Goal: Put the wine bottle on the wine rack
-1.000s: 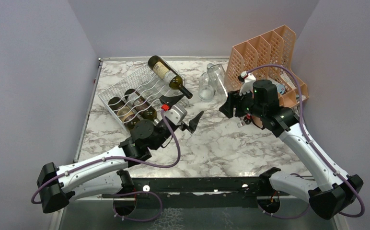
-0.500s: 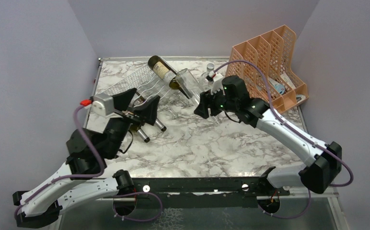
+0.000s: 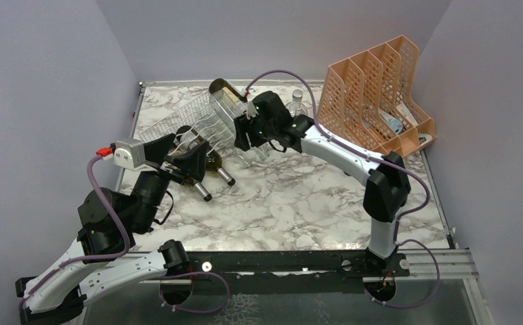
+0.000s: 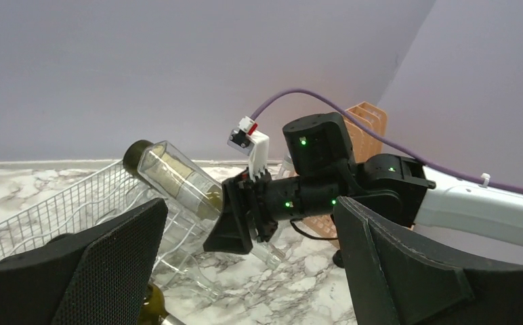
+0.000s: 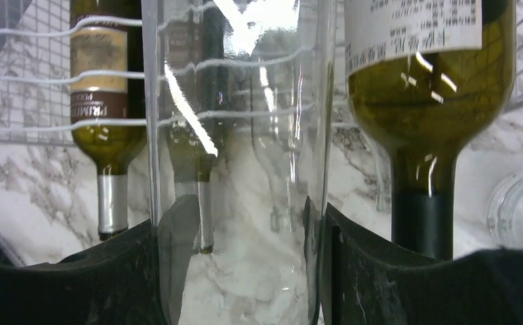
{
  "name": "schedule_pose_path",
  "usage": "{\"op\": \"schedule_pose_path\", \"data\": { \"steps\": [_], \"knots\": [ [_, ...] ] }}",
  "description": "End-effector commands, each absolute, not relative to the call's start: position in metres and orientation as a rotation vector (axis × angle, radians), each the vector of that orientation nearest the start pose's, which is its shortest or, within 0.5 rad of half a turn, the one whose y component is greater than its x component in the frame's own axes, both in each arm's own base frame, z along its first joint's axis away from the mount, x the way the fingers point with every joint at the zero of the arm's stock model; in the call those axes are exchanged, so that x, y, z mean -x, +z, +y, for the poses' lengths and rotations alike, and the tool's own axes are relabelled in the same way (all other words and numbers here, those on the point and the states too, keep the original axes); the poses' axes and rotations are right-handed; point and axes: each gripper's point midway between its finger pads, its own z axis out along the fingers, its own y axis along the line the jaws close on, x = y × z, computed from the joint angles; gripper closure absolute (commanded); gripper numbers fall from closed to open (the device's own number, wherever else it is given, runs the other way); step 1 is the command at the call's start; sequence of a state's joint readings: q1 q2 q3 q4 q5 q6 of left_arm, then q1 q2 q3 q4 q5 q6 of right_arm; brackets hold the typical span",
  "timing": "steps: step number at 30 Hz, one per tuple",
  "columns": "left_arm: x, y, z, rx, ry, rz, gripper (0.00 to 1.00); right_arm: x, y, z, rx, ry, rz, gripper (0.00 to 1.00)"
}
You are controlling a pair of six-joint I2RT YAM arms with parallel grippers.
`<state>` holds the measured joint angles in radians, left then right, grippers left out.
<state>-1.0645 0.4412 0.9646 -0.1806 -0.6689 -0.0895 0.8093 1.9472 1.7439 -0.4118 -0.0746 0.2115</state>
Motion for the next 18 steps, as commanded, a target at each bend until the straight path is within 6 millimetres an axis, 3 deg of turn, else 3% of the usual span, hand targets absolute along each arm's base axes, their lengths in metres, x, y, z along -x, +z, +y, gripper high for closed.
{"op": "schedule_pose_path", "data": {
  "steps": [1, 12, 18],
  "knots": [
    [-0.184, 0.419, -0.094, 0.012, -0.522, 1.346, 0.01, -0.390, 0.220, 0.436, 0.686, 0.632, 2.045, 0.80],
    [-0.187, 0.414, -0.099, 0.000, -0.500, 1.367, 0.01, -0.410, 0.184, 0.481, 0.808, 0.508, 2.016, 0.66],
    [-0.188, 0.413, -0.102, -0.004, -0.508, 1.373, 0.01, -0.418, 0.181, 0.487, 0.789, 0.499, 2.005, 0.63]
  ]
}}
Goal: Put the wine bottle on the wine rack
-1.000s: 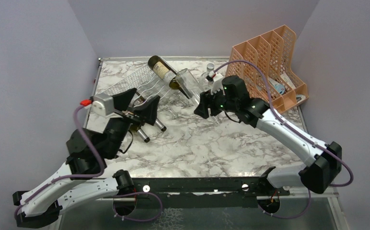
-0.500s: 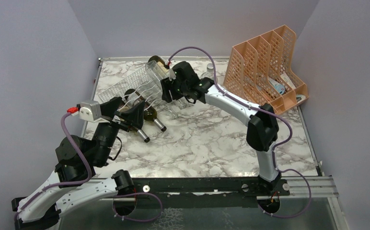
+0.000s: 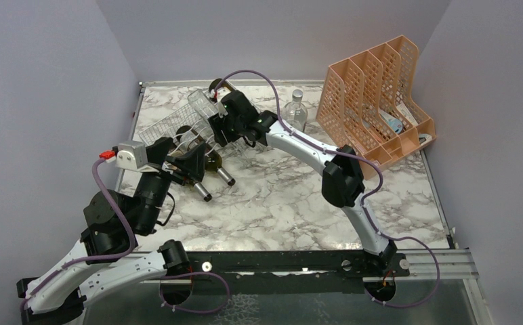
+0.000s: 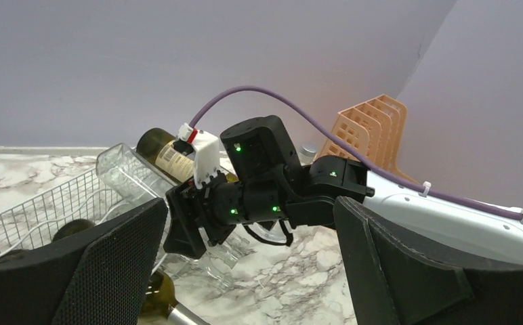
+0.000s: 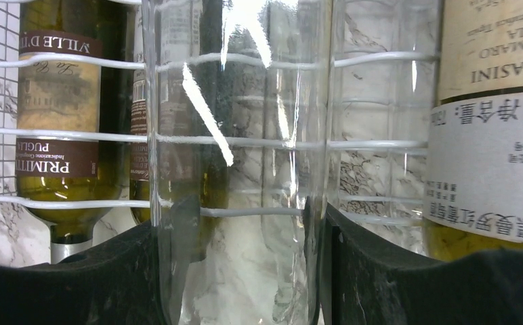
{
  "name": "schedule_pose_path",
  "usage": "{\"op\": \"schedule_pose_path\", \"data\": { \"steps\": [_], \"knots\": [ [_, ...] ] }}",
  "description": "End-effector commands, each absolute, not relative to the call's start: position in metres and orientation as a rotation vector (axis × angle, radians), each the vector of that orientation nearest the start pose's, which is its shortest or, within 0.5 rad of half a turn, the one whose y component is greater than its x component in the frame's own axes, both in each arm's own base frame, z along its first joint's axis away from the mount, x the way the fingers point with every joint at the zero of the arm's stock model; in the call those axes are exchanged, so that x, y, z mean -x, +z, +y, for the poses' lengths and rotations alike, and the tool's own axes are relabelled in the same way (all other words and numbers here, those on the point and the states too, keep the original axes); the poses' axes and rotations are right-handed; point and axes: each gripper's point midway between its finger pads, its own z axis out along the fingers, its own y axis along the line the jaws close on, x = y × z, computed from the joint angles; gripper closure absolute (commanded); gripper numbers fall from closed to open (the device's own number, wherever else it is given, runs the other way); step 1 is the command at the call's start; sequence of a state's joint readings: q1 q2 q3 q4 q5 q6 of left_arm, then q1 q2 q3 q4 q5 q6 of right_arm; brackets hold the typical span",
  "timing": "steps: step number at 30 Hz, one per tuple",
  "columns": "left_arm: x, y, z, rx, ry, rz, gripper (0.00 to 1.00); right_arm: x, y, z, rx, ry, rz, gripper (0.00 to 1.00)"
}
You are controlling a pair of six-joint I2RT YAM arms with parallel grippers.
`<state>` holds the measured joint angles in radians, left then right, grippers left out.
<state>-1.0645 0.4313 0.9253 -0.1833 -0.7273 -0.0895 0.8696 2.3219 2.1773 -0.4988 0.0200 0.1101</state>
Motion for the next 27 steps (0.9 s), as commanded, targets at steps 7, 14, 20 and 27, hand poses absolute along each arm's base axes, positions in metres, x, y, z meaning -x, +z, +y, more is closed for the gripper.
{"op": "schedule_pose_path", "data": {
  "steps": [7, 14, 20, 27],
  "knots": [
    [-0.190, 0.410, -0.106, -0.009, -0.510, 1.373, 0.01, -0.421, 0.166, 0.483, 0.819, 0.438, 2.038, 0.54],
    [-0.190, 0.409, -0.106, -0.013, -0.499, 1.382, 0.01, -0.427, 0.157, 0.480, 0.834, 0.385, 2.036, 0.49],
    [-0.190, 0.409, -0.105, -0.013, -0.495, 1.381, 0.01, -0.426, 0.150, 0.482, 0.864, 0.387, 2.040, 0.41],
    [-0.193, 0.406, -0.106, -0.014, -0.470, 1.388, 0.01, -0.421, 0.141, 0.480, 0.880, 0.390, 2.066, 0.34]
  ]
}}
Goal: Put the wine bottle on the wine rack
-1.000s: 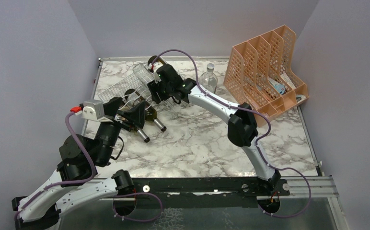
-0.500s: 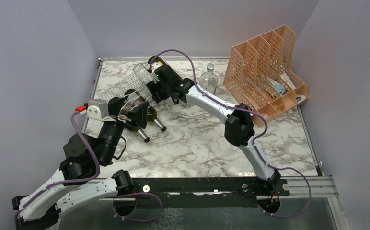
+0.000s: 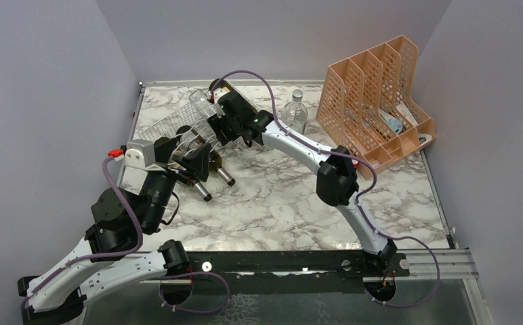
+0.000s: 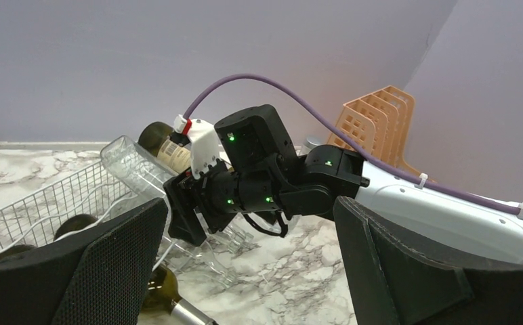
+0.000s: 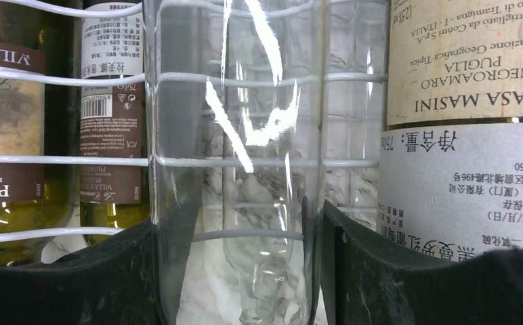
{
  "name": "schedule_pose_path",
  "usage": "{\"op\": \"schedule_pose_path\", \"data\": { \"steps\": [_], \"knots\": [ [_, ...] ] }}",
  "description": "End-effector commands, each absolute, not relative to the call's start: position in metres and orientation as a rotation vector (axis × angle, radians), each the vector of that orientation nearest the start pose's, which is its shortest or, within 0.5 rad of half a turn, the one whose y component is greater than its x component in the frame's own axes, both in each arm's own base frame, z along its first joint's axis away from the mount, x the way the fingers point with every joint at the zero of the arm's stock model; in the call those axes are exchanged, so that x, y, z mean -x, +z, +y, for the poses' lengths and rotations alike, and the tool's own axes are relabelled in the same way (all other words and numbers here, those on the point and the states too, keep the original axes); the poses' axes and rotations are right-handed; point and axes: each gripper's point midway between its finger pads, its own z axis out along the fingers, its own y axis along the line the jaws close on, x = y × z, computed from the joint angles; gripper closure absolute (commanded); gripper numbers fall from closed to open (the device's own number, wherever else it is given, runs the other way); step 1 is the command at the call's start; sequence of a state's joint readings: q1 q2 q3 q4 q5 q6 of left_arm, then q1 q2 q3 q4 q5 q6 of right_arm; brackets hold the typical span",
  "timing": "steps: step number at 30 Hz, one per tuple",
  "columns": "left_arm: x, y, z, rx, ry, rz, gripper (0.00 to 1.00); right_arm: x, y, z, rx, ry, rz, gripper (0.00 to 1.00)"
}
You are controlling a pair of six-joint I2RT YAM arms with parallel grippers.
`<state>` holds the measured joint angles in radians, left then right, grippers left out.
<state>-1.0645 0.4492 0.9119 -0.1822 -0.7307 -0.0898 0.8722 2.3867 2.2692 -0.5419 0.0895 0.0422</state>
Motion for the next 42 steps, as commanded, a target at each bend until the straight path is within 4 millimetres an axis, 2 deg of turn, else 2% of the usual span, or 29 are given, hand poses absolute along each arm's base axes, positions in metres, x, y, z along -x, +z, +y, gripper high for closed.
{"op": "schedule_pose_path", "data": {
  "steps": [1, 5, 10, 23, 29, 33, 38, 42],
  "knots": [
    [-0.194, 0.406, -0.107, -0.017, -0.468, 1.390, 0.01, -0.421, 0.141, 0.479, 0.883, 0.387, 2.069, 0.33],
    [-0.195, 0.404, -0.108, -0.023, -0.458, 1.399, 0.01, -0.420, 0.140, 0.477, 0.886, 0.378, 2.074, 0.27],
    [-0.196, 0.403, -0.110, -0.026, -0.454, 1.403, 0.01, -0.424, 0.145, 0.476, 0.867, 0.366, 2.060, 0.26],
    [-0.197, 0.402, -0.111, -0.027, -0.447, 1.407, 0.01, -0.435, 0.178, 0.490, 0.801, 0.432, 1.942, 0.39],
    [-0.197, 0.402, -0.111, -0.028, -0.451, 1.410, 0.01, -0.435, 0.190, 0.489, 0.782, 0.437, 1.931, 0.29],
    [-0.197, 0.403, -0.112, -0.027, -0.454, 1.408, 0.01, -0.431, 0.212, 0.484, 0.759, 0.455, 1.904, 0.25],
    [-0.197, 0.403, -0.114, -0.031, -0.461, 1.410, 0.01, -0.424, 0.250, 0.474, 0.717, 0.482, 1.851, 0.24],
    [-0.196, 0.403, -0.115, -0.032, -0.467, 1.410, 0.01, -0.421, 0.279, 0.457, 0.662, 0.456, 1.801, 0.24]
  ]
}}
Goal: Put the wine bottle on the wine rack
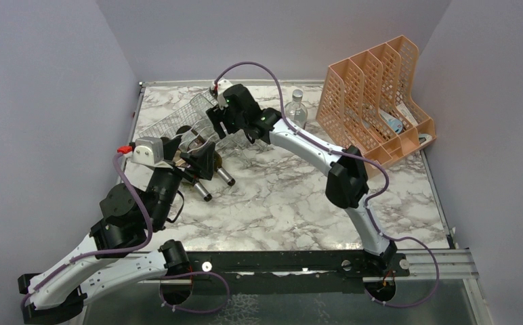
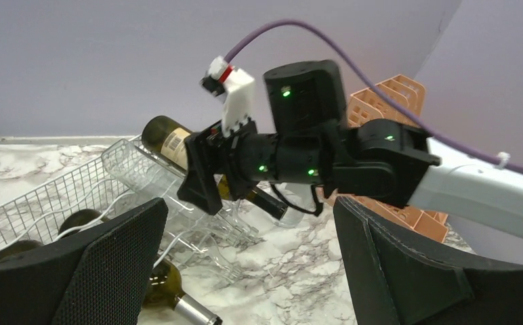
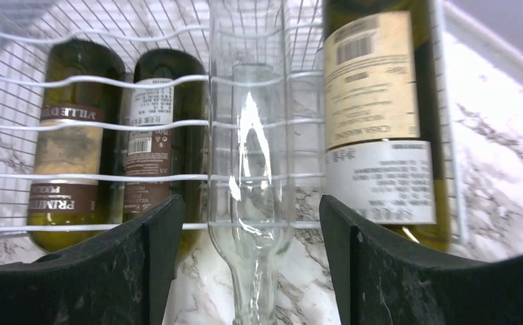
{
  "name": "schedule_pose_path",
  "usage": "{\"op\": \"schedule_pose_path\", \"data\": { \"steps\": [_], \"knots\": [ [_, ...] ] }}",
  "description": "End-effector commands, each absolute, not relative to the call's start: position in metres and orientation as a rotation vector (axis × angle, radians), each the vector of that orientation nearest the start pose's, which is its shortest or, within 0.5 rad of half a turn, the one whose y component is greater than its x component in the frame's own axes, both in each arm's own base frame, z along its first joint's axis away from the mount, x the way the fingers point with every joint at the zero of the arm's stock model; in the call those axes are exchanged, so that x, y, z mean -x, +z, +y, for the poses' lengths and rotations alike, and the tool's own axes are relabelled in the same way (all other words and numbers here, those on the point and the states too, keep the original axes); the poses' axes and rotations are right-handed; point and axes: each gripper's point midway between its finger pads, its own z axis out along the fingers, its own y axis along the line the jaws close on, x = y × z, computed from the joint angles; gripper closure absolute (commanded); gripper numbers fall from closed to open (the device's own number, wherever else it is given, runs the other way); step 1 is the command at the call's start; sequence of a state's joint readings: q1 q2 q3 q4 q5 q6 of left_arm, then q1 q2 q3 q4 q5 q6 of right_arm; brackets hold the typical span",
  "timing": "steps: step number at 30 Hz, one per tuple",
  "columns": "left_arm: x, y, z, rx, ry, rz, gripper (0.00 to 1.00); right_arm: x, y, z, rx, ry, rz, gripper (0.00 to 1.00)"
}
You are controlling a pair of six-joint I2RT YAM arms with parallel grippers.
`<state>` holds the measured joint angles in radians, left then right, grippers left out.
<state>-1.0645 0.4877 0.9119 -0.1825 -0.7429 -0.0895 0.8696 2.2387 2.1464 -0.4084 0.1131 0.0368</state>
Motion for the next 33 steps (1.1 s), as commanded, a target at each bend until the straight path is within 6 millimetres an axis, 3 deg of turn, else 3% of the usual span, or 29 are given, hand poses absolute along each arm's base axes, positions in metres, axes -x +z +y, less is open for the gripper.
{"op": "schedule_pose_path", "data": {
  "steps": [1, 8, 11, 14, 18, 24, 33],
  "knots": [
    [-0.196, 0.403, -0.114, -0.030, -0.466, 1.410, 0.01, -0.421, 0.285, 0.450, 0.645, 0.436, 1.791, 0.24],
    [-0.197, 0.401, -0.116, -0.032, -0.466, 1.413, 0.01, -0.438, 0.318, 0.371, 0.464, 0.172, 1.752, 0.24],
    [-0.198, 0.400, -0.119, -0.037, -0.463, 1.417, 0.01, -0.450, 0.323, 0.331, 0.387, 0.036, 1.732, 0.24],
    [-0.200, 0.398, -0.122, -0.044, -0.459, 1.423, 0.01, -0.464, 0.323, 0.300, 0.339, -0.047, 1.727, 0.24],
    [-0.201, 0.398, -0.124, -0.050, -0.455, 1.428, 0.01, -0.482, 0.309, 0.267, 0.284, -0.087, 1.786, 0.24],
    [-0.202, 0.396, -0.127, -0.056, -0.452, 1.433, 0.01, -0.498, 0.284, 0.234, 0.227, -0.064, 1.894, 0.24],
    [-0.204, 0.395, -0.130, -0.067, -0.447, 1.438, 0.01, -0.502, 0.242, 0.236, 0.283, 0.093, 2.025, 0.31]
  ]
}}
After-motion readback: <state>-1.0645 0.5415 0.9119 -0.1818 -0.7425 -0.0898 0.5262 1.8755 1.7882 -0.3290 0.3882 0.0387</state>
